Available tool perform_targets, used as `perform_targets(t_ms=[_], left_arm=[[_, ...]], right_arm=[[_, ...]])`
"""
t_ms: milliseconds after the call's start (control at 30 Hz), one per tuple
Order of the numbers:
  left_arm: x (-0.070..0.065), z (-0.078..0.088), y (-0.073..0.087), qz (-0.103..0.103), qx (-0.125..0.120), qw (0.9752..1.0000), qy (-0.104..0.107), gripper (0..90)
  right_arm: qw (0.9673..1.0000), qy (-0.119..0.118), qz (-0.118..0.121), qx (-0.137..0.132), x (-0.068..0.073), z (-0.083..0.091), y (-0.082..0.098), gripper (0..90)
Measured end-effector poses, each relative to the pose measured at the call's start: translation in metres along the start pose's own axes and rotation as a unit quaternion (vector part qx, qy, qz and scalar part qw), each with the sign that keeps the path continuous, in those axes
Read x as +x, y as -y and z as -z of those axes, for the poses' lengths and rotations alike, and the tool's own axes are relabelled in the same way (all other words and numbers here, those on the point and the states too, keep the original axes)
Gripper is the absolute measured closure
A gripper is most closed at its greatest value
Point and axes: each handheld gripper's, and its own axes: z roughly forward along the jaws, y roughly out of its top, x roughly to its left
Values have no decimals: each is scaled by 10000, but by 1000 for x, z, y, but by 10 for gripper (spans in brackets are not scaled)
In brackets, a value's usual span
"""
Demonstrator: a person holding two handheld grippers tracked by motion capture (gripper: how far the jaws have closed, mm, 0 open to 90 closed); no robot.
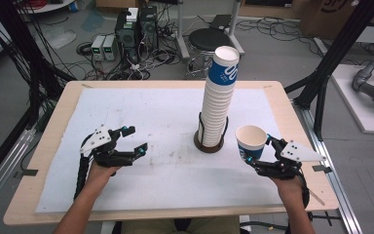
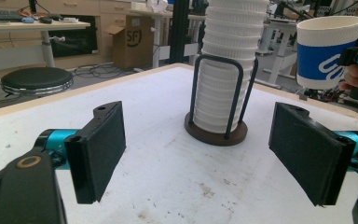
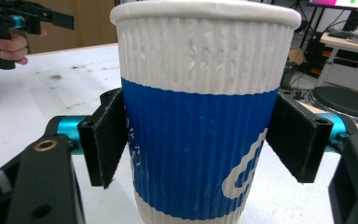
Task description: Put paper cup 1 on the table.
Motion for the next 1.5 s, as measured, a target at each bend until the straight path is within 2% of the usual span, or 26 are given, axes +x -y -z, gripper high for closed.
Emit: perform_targets(t_ms=[367,667,800,1000,1367,1500], left_arm=[[1,-1,2,17,48,10000,23,186],[-1,-1,2,-9,60,10000,-2,187],[-2,-4,2,3,74,10000,-1,187],[-3,-6,3,14,103,9999,13,187],[-3,-7,4,-1,159,9999,58,188],[-4,-8,5,-5,167,9998,62,188]], right_arm=[[9995,301,-75,-56,-8,4,2,262],[9975,659,-260,-35,-25,1,7,261],[9944,972,-400,68,-38,-5,13,262],[9905,1245,-551,169,-54,-19,17,262],[9826,1642,-822,289,-65,-44,29,261],[9801,1706,-940,378,-68,-51,33,261]])
